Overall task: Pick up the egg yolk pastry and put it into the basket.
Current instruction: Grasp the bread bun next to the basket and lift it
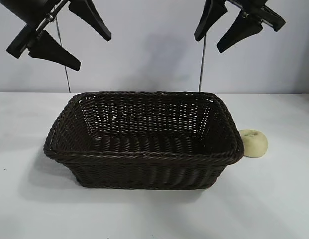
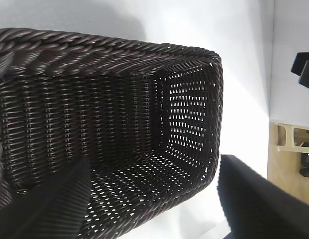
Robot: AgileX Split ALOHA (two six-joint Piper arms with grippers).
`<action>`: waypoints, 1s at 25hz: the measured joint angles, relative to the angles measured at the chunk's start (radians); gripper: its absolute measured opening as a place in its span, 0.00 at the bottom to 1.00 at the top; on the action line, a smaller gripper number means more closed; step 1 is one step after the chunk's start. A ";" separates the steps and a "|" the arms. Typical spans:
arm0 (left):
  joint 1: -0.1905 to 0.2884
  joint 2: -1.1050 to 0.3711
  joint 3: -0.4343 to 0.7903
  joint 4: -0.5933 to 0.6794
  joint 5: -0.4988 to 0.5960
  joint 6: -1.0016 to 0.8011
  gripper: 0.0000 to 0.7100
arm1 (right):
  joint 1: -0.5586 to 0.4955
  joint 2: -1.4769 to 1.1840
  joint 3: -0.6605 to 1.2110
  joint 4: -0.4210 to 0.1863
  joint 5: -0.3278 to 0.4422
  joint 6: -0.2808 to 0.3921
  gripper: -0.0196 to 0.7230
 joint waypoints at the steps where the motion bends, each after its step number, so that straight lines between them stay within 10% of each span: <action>1: 0.000 0.000 0.000 0.000 0.000 0.000 0.73 | 0.000 0.000 0.000 0.000 0.000 0.000 0.56; 13: 0.000 0.000 0.000 0.000 -0.003 0.001 0.73 | -0.010 0.000 0.000 -0.151 0.057 0.028 0.67; 25: 0.000 0.000 0.000 0.000 -0.003 0.012 0.73 | -0.245 0.000 0.000 -0.161 0.125 0.031 0.70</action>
